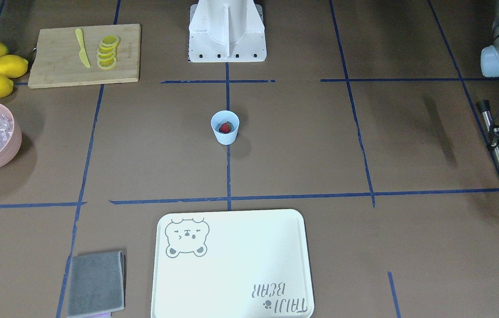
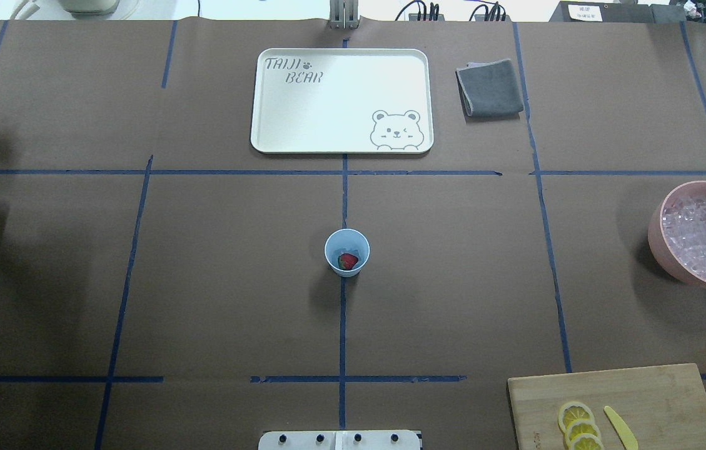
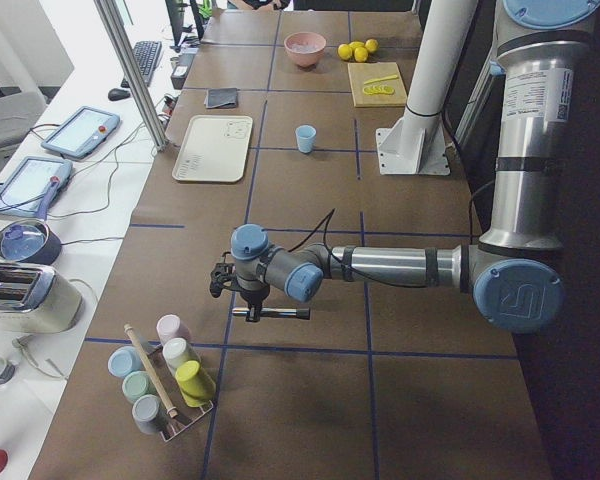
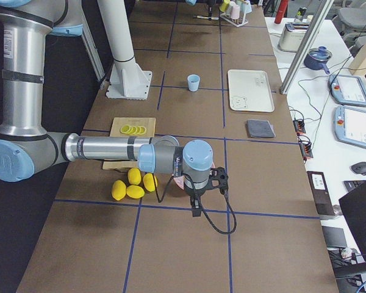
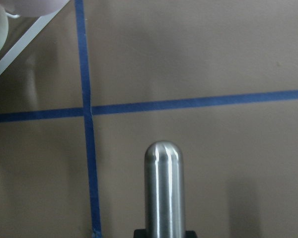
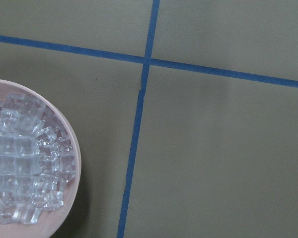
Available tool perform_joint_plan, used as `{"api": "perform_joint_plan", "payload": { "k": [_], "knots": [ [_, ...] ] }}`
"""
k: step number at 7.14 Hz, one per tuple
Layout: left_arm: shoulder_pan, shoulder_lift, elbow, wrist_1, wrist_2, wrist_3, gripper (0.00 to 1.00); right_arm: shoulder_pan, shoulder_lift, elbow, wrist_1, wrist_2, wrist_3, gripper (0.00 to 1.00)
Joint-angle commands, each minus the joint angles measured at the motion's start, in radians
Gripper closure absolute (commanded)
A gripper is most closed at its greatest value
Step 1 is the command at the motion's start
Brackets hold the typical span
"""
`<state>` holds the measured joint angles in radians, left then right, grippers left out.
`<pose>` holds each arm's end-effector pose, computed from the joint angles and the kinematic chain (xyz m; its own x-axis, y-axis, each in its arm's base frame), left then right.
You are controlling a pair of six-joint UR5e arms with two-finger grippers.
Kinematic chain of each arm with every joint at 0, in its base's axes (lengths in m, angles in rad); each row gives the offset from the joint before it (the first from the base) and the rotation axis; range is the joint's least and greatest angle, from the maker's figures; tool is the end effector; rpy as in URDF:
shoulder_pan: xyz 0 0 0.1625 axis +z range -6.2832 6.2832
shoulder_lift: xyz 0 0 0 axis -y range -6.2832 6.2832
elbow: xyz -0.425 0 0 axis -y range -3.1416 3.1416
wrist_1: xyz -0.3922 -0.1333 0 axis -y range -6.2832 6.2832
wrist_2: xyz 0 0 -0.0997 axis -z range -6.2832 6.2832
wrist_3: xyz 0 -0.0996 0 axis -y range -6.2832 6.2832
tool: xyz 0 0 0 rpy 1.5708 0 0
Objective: Mash ice and strawberries in cup
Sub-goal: 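Carry the pestle with the left gripper back beside the table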
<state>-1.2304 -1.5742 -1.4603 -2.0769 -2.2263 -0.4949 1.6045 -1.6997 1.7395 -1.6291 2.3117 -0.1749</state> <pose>0.1032 -0.5087 0.6634 0.7341 0.0168 -0.6788 0.0466 0.9961 0.0751 0.0807 -0.4331 0.6437 0.7316 -0.1371 0.6678 0.0951 0.9905 0.0992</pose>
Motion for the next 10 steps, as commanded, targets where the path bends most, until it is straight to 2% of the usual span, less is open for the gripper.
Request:
{"api": "perform_joint_plan", "payload": {
  "k": [1,3,4,5,10],
  "knots": [
    [0.008,0.006,0.101,-0.174,0.005,-0.079,1.0,0.0,0.0,0.0,0.0,0.0,0.0,0.0],
    [0.051,0.006,0.11,-0.184,0.01,-0.077,0.98,0.0,0.0,0.0,0.0,0.0,0.0,0.0],
    [0.061,0.005,0.109,-0.189,0.01,-0.076,0.9,0.0,0.0,-0.002,0.0,0.0,0.0,0.0],
    [0.065,0.006,0.11,-0.212,0.011,-0.074,0.02,0.0,0.0,-0.002,0.0,0.0,0.0,0.0],
    [0.062,0.005,0.069,-0.213,-0.001,-0.032,0.0,0.0,0.0,0.002,0.0,0.0,0.0,0.0]
  ]
}}
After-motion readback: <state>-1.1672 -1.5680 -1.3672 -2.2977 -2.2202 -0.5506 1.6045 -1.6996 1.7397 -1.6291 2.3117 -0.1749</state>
